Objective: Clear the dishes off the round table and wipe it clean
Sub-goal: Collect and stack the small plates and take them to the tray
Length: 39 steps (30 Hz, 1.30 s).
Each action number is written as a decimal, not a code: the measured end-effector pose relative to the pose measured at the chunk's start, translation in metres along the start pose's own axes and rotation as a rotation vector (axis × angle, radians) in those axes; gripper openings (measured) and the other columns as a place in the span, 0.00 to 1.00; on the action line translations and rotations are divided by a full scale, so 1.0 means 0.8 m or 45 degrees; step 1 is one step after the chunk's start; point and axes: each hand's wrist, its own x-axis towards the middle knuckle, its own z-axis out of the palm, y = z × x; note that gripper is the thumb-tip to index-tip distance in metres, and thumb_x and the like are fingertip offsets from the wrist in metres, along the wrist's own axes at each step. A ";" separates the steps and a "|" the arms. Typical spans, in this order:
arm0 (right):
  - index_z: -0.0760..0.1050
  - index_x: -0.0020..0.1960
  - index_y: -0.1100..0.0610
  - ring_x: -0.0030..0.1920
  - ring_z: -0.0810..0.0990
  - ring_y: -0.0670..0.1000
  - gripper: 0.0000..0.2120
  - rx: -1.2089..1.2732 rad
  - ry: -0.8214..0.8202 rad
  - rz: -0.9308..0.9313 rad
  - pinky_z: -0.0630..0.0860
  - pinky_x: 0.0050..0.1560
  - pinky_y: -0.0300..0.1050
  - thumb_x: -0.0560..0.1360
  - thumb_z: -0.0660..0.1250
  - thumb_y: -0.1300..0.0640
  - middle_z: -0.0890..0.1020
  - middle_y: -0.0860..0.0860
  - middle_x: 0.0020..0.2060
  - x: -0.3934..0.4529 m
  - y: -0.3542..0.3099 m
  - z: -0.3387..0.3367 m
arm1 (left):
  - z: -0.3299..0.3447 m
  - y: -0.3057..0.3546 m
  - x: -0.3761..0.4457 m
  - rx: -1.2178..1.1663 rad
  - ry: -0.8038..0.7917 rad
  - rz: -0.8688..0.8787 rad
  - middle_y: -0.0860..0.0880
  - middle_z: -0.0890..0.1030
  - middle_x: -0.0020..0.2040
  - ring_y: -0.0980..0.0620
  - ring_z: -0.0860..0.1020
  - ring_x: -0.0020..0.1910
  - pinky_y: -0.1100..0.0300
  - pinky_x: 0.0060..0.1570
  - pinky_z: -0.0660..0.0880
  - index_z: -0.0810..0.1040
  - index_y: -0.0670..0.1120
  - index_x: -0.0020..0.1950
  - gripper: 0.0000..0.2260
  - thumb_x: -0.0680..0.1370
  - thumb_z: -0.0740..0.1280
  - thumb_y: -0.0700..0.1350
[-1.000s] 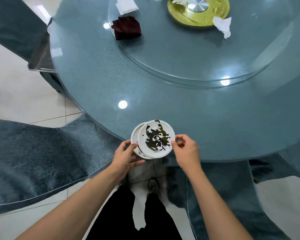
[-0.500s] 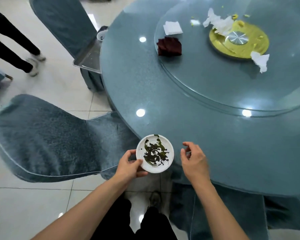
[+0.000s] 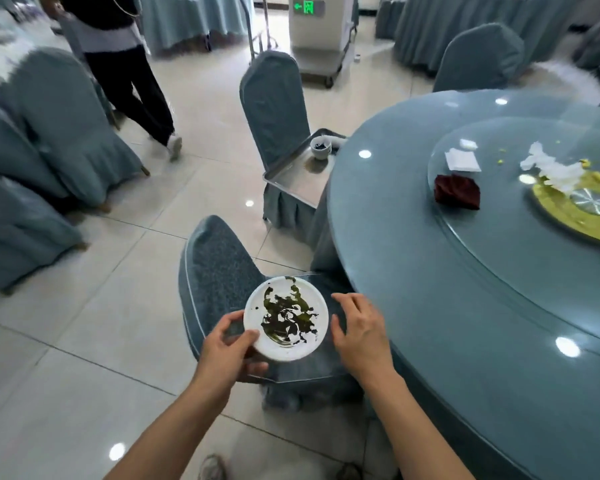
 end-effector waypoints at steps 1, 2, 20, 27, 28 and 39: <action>0.75 0.67 0.52 0.55 0.78 0.53 0.19 -0.017 0.000 -0.025 0.76 0.58 0.52 0.76 0.69 0.55 0.78 0.50 0.58 0.008 -0.024 0.009 | -0.023 0.012 0.004 -0.012 0.016 0.020 0.44 0.87 0.47 0.40 0.85 0.36 0.48 0.37 0.84 0.78 0.53 0.60 0.14 0.79 0.70 0.37; 0.75 0.67 0.52 0.54 0.77 0.53 0.20 -0.031 0.003 -0.041 0.76 0.57 0.51 0.76 0.69 0.55 0.78 0.50 0.59 0.016 -0.048 0.018 | -0.045 0.024 0.009 -0.016 0.030 0.040 0.43 0.87 0.48 0.41 0.86 0.37 0.48 0.37 0.84 0.78 0.53 0.61 0.15 0.79 0.70 0.37; 0.74 0.67 0.50 0.56 0.77 0.54 0.20 -0.042 0.095 0.033 0.72 0.58 0.53 0.76 0.66 0.54 0.77 0.50 0.60 0.185 -0.295 0.161 | -0.289 0.161 0.183 -0.075 -0.062 0.096 0.41 0.87 0.44 0.44 0.85 0.41 0.54 0.34 0.80 0.79 0.52 0.60 0.14 0.79 0.70 0.37; 0.72 0.69 0.50 0.58 0.76 0.53 0.21 -0.012 0.083 0.171 0.71 0.59 0.54 0.77 0.66 0.53 0.76 0.49 0.62 0.304 -0.295 0.215 | -0.281 0.235 0.311 0.051 -0.155 0.138 0.43 0.87 0.46 0.45 0.86 0.42 0.52 0.35 0.81 0.76 0.57 0.63 0.18 0.79 0.70 0.37; 0.73 0.69 0.50 0.58 0.76 0.54 0.21 -0.002 0.082 0.203 0.71 0.59 0.55 0.76 0.66 0.53 0.76 0.49 0.62 0.321 -0.293 0.222 | -0.278 0.246 0.329 0.075 -0.162 0.132 0.42 0.87 0.46 0.45 0.86 0.41 0.52 0.35 0.82 0.76 0.57 0.63 0.18 0.79 0.70 0.37; 0.72 0.69 0.49 0.55 0.76 0.52 0.21 -0.051 0.115 0.355 0.73 0.57 0.53 0.76 0.66 0.53 0.76 0.48 0.60 0.465 -0.274 0.242 | -0.219 0.344 0.496 0.111 -0.294 0.075 0.41 0.87 0.47 0.42 0.86 0.43 0.53 0.34 0.81 0.77 0.57 0.61 0.18 0.80 0.69 0.35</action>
